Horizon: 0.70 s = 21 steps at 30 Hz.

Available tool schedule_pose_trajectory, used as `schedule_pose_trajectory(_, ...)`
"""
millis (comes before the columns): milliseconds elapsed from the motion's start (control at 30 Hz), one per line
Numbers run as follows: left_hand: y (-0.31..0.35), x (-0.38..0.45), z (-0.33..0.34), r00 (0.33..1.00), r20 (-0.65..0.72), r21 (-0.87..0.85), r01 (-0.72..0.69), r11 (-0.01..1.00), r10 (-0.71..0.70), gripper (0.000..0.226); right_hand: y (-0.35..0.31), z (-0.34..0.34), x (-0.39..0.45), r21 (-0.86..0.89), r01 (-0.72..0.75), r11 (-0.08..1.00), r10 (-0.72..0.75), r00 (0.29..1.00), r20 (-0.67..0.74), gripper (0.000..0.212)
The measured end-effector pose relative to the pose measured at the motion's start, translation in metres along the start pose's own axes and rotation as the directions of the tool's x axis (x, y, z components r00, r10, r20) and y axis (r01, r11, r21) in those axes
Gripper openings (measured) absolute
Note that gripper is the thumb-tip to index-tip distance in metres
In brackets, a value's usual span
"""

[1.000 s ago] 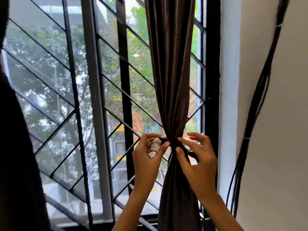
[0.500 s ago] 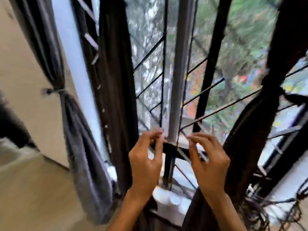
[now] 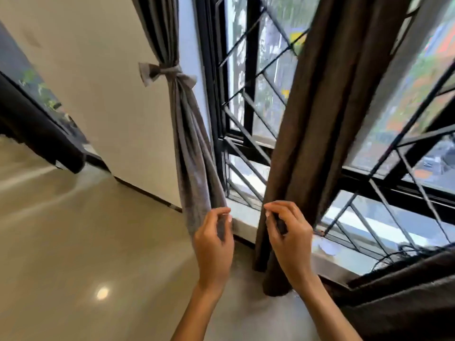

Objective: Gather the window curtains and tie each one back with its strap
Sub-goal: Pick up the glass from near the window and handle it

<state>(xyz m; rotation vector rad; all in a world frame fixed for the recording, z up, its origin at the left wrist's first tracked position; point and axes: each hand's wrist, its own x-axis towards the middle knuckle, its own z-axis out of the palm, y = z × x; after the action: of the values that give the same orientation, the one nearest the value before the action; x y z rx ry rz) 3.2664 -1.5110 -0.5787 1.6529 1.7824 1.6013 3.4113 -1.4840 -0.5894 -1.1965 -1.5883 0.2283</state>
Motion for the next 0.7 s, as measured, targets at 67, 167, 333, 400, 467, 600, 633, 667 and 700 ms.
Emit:
schedule_pose_trajectory(67, -0.024, 0.018, -0.002, 0.998, 0.055, 0.056, -0.018, 0.998, 0.015, 0.015, 0.002, 0.035, 0.002, -0.052, -0.015, 0.999, 0.016, 0.999, 0.033, 0.012)
schedule_pose_trajectory(167, -0.06, 0.046, 0.014, 0.991, 0.135, 0.099, -0.012, 0.995, -0.002, 0.02, 0.017, 0.08, 0.013, -0.102, -0.054, 0.993, 0.062, 0.995, 0.078, 0.011)
schedule_pose_trajectory(333, -0.118, 0.091, 0.08, 0.979, 0.201, 0.164, -0.045, 0.985, 0.011, 0.025, 0.068, 0.145, 0.05, -0.154, -0.118, 0.981, 0.138, 0.983, 0.121, 0.015)
schedule_pose_trajectory(400, -0.148, 0.103, 0.115, 0.965, 0.263, 0.204, -0.057, 0.977, 0.002, 0.026, 0.102, 0.172, 0.063, -0.177, -0.195, 0.965, 0.222, 0.964, 0.146, 0.017)
schedule_pose_trajectory(467, -0.177, 0.108, 0.153, 0.946, 0.323, 0.233, -0.051, 0.971, -0.027, 0.031, 0.14, 0.196, 0.071, -0.197, -0.292, 0.936, 0.324, 0.934, 0.153, 0.018)
schedule_pose_trajectory(600, -0.238, 0.107, 0.226, 0.906, 0.413, 0.29, -0.035, 0.956, -0.092, 0.052, 0.218, 0.236, 0.077, -0.28, -0.421, 0.863, 0.466, 0.876, 0.12, 0.019)
schedule_pose_trajectory(633, -0.255, 0.103, 0.247, 0.9, 0.422, 0.306, -0.025, 0.952, -0.112, 0.051, 0.241, 0.245, 0.075, -0.318, -0.449, 0.835, 0.503, 0.857, 0.111, 0.018)
schedule_pose_trajectory(667, -0.267, 0.101, 0.262, 0.895, 0.426, 0.323, -0.016, 0.946, -0.131, 0.05, 0.259, 0.253, 0.071, -0.361, -0.469, 0.806, 0.533, 0.841, 0.098, 0.016)
schedule_pose_trajectory(700, -0.283, 0.097, 0.281, 0.887, 0.439, 0.336, -0.015, 0.942, -0.143, 0.05, 0.282, 0.262, 0.064, -0.413, -0.48, 0.774, 0.558, 0.825, 0.089, 0.014)
